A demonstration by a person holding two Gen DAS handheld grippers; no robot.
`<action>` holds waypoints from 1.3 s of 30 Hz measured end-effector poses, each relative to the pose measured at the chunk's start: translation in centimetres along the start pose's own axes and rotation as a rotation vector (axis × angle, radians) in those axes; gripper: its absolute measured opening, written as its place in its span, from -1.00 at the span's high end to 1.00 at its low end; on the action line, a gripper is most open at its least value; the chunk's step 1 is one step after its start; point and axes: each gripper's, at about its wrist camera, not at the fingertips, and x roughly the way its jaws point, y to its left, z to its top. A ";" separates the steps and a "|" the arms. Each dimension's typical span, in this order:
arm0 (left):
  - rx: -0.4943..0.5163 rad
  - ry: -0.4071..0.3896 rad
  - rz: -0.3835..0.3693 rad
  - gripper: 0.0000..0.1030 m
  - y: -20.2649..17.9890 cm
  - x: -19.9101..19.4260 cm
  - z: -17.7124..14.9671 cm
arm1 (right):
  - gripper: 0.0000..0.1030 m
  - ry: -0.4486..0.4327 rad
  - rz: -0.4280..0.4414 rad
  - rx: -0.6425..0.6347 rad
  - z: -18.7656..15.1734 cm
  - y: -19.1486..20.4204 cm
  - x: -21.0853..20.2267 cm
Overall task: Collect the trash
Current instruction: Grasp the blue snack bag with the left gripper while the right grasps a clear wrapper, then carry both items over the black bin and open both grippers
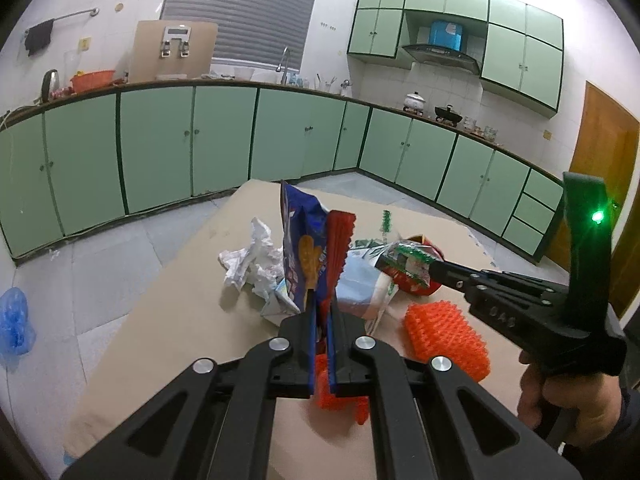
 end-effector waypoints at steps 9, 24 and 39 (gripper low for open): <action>0.035 -0.027 -0.038 0.92 -2.4 -2.3 1.1 | 0.99 -0.056 -0.014 0.042 0.8 -2.2 -6.4; 0.147 0.034 -0.282 0.92 -14.9 -2.4 0.6 | 0.99 -0.127 -0.188 0.139 -3.3 -10.3 -18.7; 0.362 0.184 -0.579 0.92 -34.7 3.4 -4.6 | 0.98 -0.048 -0.494 0.421 -16.8 -27.7 -26.3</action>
